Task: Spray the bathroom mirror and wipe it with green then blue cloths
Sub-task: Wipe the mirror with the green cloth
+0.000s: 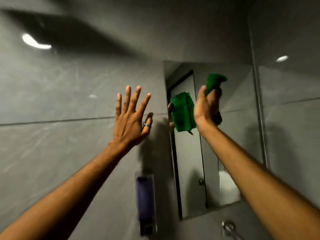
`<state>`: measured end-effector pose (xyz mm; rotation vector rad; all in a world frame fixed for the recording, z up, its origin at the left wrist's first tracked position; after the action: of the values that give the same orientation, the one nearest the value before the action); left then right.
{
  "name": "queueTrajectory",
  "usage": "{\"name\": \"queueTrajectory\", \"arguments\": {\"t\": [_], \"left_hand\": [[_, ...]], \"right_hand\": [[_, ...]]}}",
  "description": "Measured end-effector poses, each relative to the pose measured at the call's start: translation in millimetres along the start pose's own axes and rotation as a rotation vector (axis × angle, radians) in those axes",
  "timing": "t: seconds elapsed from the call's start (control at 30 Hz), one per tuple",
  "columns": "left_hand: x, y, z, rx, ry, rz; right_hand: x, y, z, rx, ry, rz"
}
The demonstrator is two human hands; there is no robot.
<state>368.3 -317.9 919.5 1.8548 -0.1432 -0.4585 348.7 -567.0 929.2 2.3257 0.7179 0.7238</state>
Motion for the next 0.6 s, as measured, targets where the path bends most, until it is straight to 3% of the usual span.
{"name": "queueTrajectory", "arguments": {"t": [0.07, 0.17, 0.27, 0.43, 0.53, 0.6], "left_hand": [[7.8, 51.2, -11.7, -0.042, 0.046, -0.089], [31.3, 82.8, -25.5, -0.064, 0.100, -0.184], [49.9, 89.5, -32.5, -0.065, 0.179, -0.108], [60.0, 89.5, -35.4, -0.042, 0.186, -0.059], [61.2, 87.7, -33.2, -0.045, 0.196, -0.038], [61.4, 87.9, -32.4, -0.043, 0.194, -0.029]], "right_hand": [[37.6, 43.0, -41.3, -0.210, -0.239, 0.013], [108.4, 66.0, -48.5, -0.325, -0.521, -0.278], [141.4, 75.9, -29.4, -0.452, -0.684, -0.446], [120.7, 94.9, -25.9, -0.791, -0.847, -0.298], [121.9, 89.3, -22.5, -0.945, -0.765, -0.231], [127.0, 91.5, -20.9, -0.950, -0.684, -0.256]]}}
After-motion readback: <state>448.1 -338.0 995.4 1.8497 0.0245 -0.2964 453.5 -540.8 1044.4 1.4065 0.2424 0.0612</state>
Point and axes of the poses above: each hand's wrist, its own y-axis towards the middle knuckle, its own x-axis out of the palm, z = x × y, the point moved 7 cm from there along y, towards the middle knuckle
